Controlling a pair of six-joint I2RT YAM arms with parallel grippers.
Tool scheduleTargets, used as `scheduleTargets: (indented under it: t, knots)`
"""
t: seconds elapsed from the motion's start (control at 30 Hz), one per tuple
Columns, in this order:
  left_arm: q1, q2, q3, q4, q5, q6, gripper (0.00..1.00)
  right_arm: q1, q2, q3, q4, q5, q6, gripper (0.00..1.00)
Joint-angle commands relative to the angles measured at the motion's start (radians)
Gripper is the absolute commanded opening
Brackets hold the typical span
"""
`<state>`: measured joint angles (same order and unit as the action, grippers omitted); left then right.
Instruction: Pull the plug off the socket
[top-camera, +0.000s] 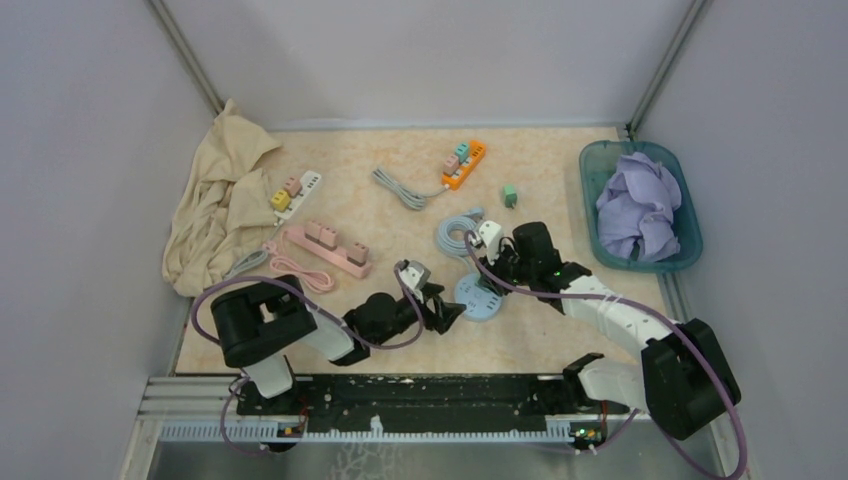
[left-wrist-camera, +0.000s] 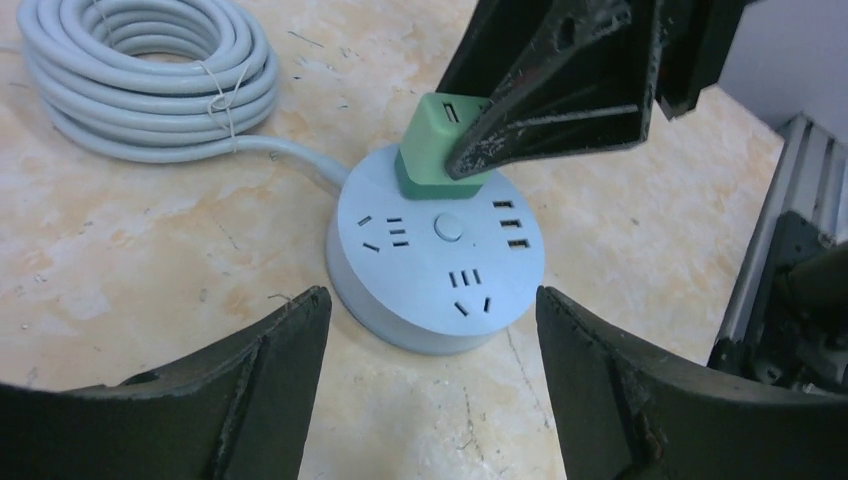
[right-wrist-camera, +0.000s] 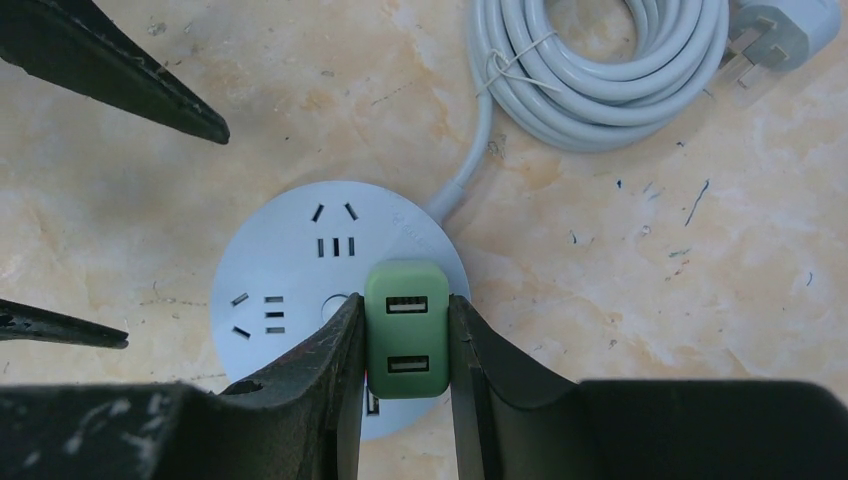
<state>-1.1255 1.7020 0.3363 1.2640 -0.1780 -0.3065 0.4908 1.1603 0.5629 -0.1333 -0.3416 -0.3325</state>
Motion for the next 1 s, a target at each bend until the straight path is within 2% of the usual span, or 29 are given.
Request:
scheduleTargets:
  t: [0.0,0.2,0.43,0.5,0.67,0.97]
  knots:
    - [0.000,0.017,0.047,-0.044,-0.051,-0.181,0.79,0.009,0.007,0.038,0.056,-0.054,0.038,0.00]
    - [0.001,0.045,0.195,-0.354,-0.081,-0.273,0.78,0.012,0.026,0.041,0.044,-0.037,0.036,0.00]
    - [0.000,0.070,0.234,-0.502,-0.094,-0.347,0.61,0.013,0.024,0.044,0.046,-0.016,0.084,0.00]
    - [-0.001,0.076,0.242,-0.524,-0.081,-0.353,0.59,0.019,0.022,0.041,0.053,-0.017,0.096,0.00]
    - [-0.004,0.079,0.293,-0.694,-0.093,-0.388,0.59,0.058,0.025,0.045,0.079,0.024,0.104,0.00]
    - [-0.012,-0.124,0.193,-0.633,-0.119,-0.264,0.68,0.058,0.036,0.051,0.077,0.043,0.108,0.00]
